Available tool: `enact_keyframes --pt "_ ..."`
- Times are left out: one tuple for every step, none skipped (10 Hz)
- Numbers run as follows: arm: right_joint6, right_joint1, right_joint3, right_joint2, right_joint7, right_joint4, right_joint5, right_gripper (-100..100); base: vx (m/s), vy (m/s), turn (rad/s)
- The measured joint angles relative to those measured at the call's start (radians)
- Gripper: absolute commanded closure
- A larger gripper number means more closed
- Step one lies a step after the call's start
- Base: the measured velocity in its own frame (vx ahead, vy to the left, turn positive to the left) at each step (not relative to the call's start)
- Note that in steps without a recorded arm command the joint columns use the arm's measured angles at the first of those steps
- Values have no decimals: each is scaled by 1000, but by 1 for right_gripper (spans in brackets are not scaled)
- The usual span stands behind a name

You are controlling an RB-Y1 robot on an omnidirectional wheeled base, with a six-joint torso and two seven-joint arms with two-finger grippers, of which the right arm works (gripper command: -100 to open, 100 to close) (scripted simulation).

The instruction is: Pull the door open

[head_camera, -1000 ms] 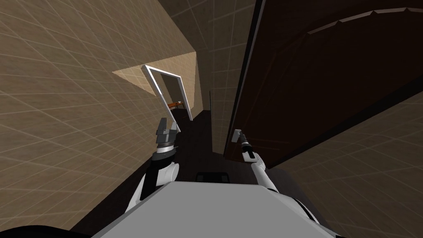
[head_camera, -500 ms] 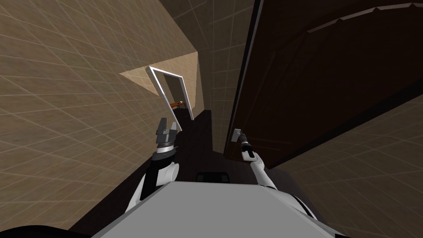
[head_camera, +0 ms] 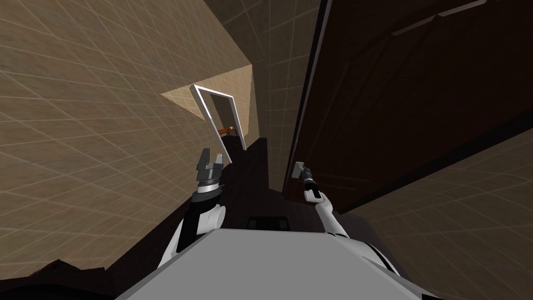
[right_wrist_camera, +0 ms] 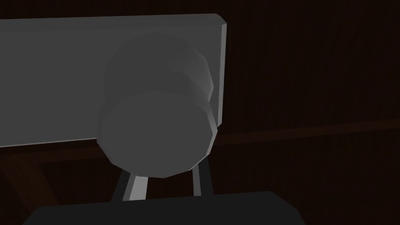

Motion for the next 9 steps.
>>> enact_keyframes --pt "8 -2 5 3 -23 0 -25 100 -49 -33 77" --pt "10 -3 9 0 -44 3 -39 100 -46 -33 61" --pt "16 -4 17 -4 -71 3 -63 100 -42 -21 39" --pt "1 -26 21 -13 -94 44 -78 100 -56 -22 88" --pt "-3 -32 25 -17 -121 55 -102 100 -83 -41 144" --pt "-3 -41 31 -22 -151 68 -136 100 -63 -36 55" --pt "-11 -47 36 -21 -173 81 -152 100 -62 -27 90" --pt "-6 -40 40 -16 -195 71 -176 100 -51 -22 50" --pt "-2 -42 46 -18 -215 73 -190 100 -63 -19 87"
